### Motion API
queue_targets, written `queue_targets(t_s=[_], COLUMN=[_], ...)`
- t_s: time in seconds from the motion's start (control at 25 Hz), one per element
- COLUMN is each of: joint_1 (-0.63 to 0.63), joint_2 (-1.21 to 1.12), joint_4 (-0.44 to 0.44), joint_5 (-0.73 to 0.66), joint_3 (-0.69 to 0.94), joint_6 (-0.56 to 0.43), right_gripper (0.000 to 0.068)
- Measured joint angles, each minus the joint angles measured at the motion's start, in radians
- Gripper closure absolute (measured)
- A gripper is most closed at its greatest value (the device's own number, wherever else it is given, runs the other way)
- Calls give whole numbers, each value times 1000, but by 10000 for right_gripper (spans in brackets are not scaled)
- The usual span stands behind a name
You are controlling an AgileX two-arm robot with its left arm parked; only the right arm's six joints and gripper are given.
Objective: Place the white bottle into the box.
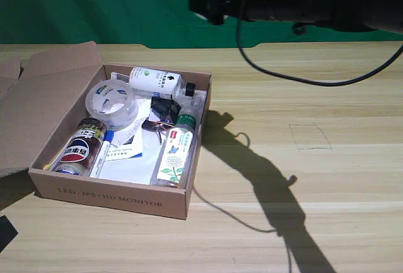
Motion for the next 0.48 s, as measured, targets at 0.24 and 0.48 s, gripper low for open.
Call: queue_targets(t_s=[0.24,0.48], joint_1=[263,351], joint_2=[23,155], joint_4=[-168,-254], joint_5=[70,68], joint_3=[4,5], joint_6=[201,325], right_gripper=[99,99])
